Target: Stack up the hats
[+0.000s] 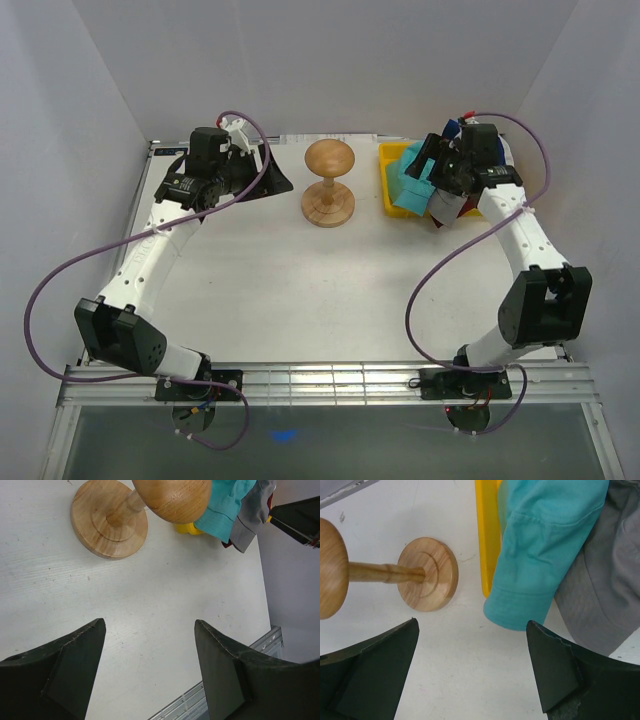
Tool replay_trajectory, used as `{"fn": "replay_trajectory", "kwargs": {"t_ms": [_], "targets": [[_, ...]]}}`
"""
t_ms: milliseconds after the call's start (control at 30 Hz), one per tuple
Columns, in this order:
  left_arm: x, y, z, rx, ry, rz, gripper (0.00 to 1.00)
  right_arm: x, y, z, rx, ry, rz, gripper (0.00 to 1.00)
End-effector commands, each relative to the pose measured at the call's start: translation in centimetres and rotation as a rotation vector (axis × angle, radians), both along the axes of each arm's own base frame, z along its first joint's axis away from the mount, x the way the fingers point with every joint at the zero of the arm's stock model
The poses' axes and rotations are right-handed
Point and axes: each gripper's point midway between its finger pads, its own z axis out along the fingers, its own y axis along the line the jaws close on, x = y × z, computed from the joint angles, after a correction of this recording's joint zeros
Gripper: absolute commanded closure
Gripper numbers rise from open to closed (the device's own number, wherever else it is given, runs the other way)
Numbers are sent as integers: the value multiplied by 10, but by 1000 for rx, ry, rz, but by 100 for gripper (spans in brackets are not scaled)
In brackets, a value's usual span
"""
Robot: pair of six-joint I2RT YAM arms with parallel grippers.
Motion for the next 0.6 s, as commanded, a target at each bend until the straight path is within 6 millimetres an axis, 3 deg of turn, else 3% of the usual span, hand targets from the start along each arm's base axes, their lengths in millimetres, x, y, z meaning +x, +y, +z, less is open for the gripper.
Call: {"fn": "replay_trajectory", "kwargs": {"t_ms": [0, 67, 100, 133, 200, 333, 567], "targets": [[-2, -4, 19, -31, -38, -20, 18, 25, -8, 13, -39, -20, -19, 7], [-3, -5, 18, -33, -31, -21, 18, 37, -13, -2, -64, 22, -44, 6], [-3, -5, 18, -35, -32, -20, 18, 44, -15, 5, -71, 8, -55, 6], [-4, -4, 18, -35, -32, -20, 18, 49, -18, -6, -84, 41, -66, 6], [-5, -5, 16, -35, -28, -21, 18, 60, -25, 0, -101, 28, -89, 6], [-4, -4, 14, -34, -24, -17, 18, 81, -27, -12, -112, 55, -97, 6], [-3, -4, 15, -35, -25, -13, 18, 103, -36, -37, -160, 108, -133, 5]]}}
